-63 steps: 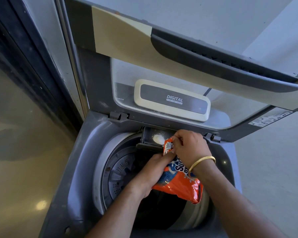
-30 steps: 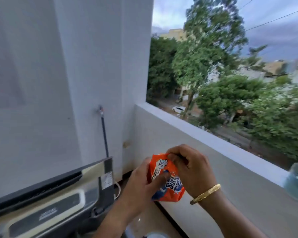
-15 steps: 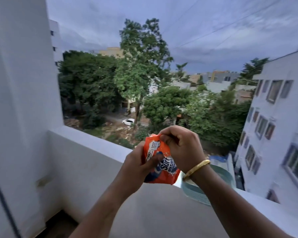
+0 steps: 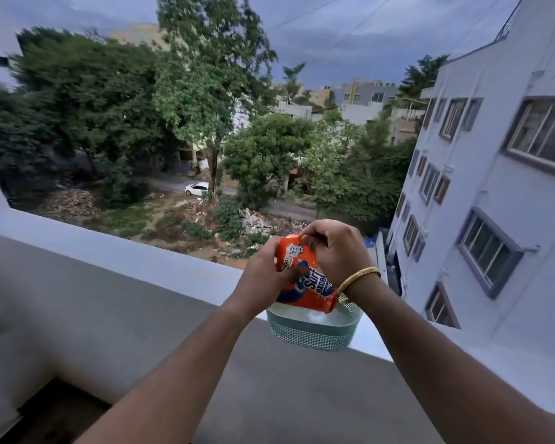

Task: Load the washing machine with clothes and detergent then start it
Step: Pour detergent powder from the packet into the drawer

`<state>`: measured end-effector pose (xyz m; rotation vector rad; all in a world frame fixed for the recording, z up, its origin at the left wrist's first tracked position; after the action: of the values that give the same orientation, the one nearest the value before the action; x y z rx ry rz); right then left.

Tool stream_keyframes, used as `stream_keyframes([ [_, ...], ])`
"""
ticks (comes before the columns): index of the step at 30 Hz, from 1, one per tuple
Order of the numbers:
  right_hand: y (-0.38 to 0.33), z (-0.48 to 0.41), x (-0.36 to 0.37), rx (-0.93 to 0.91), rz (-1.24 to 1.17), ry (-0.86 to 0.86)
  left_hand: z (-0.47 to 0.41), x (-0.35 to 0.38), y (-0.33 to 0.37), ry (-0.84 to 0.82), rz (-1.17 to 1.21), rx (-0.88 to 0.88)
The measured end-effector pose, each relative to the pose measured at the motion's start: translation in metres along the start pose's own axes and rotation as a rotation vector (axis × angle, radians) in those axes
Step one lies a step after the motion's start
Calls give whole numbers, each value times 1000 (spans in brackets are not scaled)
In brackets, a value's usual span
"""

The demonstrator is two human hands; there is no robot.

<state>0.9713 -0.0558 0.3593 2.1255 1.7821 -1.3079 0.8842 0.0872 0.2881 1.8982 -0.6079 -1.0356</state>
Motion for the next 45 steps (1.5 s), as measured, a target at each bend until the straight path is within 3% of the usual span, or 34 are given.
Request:
stream_keyframes([
  [7, 70, -11, 38, 129, 106, -166, -36, 41, -27, -83, -506, -1],
  [17, 90, 20, 65, 99, 189, -317, -34, 60, -41, -152, -847, 152],
  [25, 76, 58, 64, 30, 189, -436, -9, 42, -41, -173, -846, 201],
  [30, 70, 84, 69, -30, 203, -516, 8, 39, -51, -286, -892, 209],
  [36, 74, 87, 65, -60, 207, -391, 24, 27, -45, -321, -879, 210],
  [42, 62, 89, 64, -63, 300, -275, 52, 0, -59, -208, -730, 204],
  [45, 33, 90, 72, -97, 235, -258, 72, -29, -64, -139, -672, 146],
])
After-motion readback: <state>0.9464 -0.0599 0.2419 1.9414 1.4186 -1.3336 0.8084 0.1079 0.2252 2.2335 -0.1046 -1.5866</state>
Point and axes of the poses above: each hand's wrist, its own z-axis away from the middle knuckle, its own x-axis out of the palm, y = z × x, the point moved 4 cm from there along -z, towards the middle knuckle, and after that the axes turned 1 degree about x, right-handed, at the moved point
